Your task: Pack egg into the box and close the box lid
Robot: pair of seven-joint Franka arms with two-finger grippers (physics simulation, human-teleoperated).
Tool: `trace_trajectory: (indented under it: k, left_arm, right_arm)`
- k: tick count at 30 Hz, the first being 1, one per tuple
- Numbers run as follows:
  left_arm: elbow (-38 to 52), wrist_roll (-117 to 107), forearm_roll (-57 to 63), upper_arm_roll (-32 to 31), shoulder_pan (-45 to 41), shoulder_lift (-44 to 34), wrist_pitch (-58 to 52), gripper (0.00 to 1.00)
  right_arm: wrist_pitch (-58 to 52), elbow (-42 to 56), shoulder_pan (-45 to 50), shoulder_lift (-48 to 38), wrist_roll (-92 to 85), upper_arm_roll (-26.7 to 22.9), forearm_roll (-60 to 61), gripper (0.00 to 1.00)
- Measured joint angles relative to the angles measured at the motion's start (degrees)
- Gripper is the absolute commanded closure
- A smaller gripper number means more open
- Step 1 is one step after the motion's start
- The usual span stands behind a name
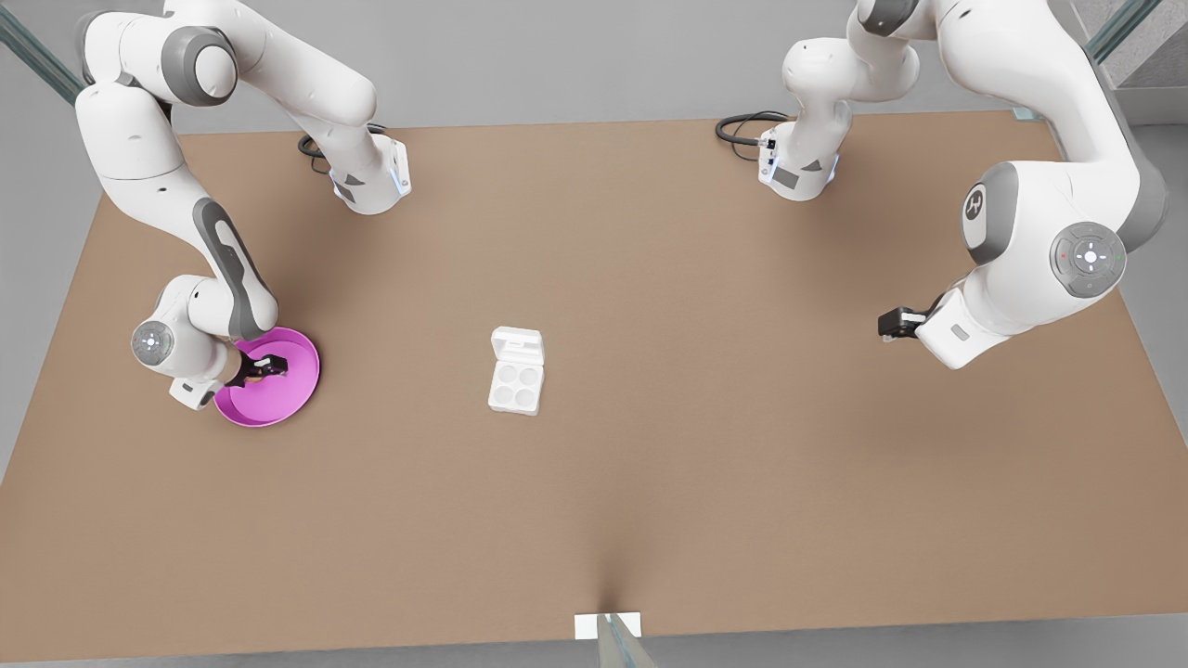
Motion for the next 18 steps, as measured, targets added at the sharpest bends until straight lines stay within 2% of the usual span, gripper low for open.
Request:
trace_trajectory:
  k: [8, 12, 13, 18]
  left_arm:
    - [0.0, 0.0, 0.0, 0.0, -0.2, 0.0, -0.1, 0.00]
    - [0.0, 0.0, 0.0, 0.0, -0.2, 0.0, -0.1, 0.00]
    - [0.0, 0.0, 0.0, 0.0, -0.2, 0.0, -0.1, 0.00]
    - [0.0, 0.0, 0.0, 0.0, -0.6, 0.0, -0.1, 0.00]
  right_arm:
    - [0.1, 0.0, -0.2, 0.0, -0.1, 0.0, 0.0, 0.00]
    - [0.1, 0.0, -0.2, 0.0, -0.3, 0.0, 0.2, 0.19]
    - [0.1, 0.1, -0.1, 0.0, -0.4, 0.0, 0.3, 0.28]
    - [0.1, 0.1, 0.0, 0.0, -0.9, 0.0, 0.4, 0.29]
